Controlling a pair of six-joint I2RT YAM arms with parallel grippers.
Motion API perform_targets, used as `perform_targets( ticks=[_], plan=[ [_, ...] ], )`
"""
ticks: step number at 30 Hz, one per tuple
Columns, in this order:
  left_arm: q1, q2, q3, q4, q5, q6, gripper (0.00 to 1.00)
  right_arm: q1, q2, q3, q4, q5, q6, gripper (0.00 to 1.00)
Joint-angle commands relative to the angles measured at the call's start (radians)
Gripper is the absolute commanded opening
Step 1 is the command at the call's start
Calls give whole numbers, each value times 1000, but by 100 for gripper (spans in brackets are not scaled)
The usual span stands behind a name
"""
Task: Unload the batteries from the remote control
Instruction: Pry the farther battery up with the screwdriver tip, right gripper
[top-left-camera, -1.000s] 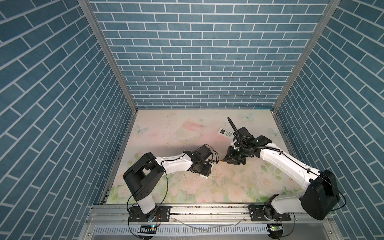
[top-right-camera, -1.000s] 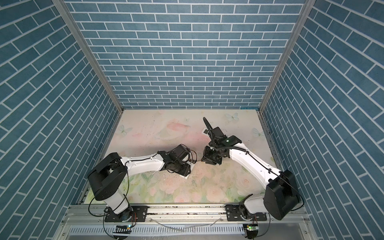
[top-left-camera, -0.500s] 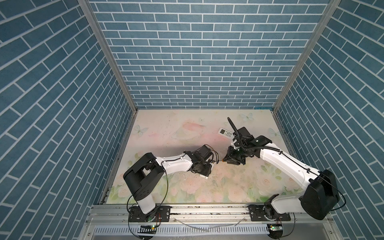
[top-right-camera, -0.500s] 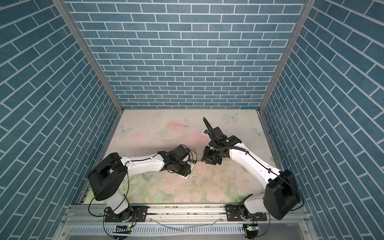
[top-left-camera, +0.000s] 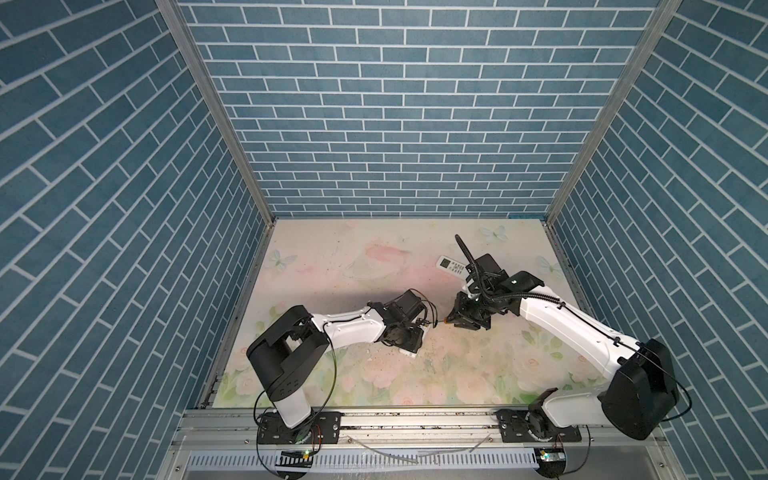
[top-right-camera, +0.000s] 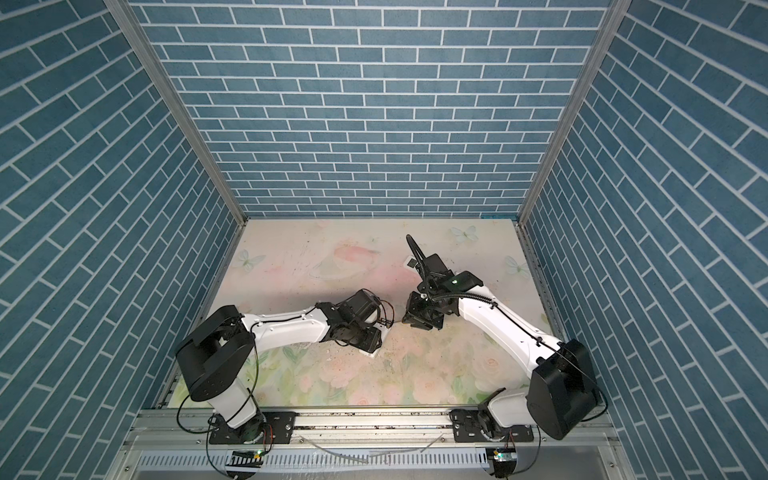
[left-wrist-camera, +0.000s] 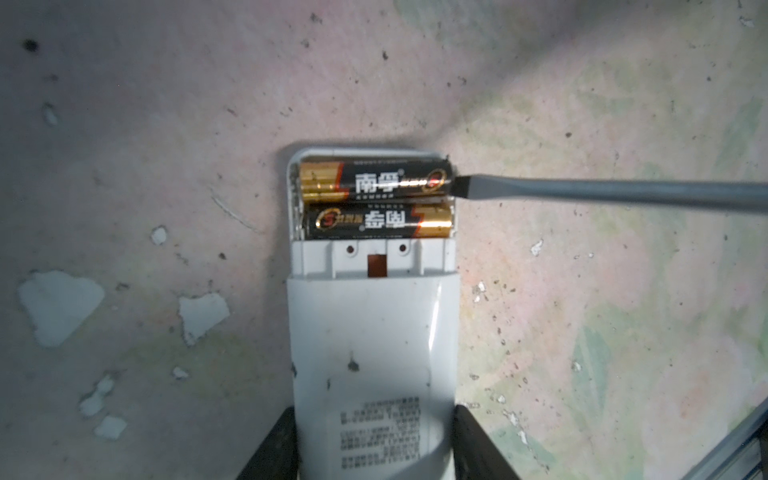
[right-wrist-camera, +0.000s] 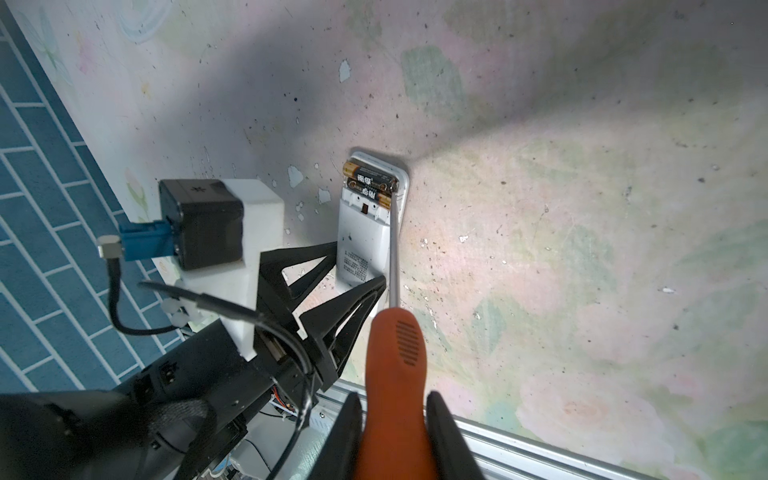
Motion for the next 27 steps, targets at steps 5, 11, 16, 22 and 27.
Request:
perform_targets(
  ticks=[5,11,16,22,27],
  plan=[
    [-25,56,-17,-37,40,9,30,11,-18,28,79,-31,20,0],
    [-26,53,-19,-36,40,8,30,13,-21,37,76,-30,19,0],
    [-28,50,-20,-34,40,7,30,14,-26,43,70,-26,18,0],
    [-30,50,-19,-35,40,8,30,16,-35,50,67,-20,21,0],
    [-32,48,-19,-35,38,5,30,17,-40,57,63,-19,19,0]
  ],
)
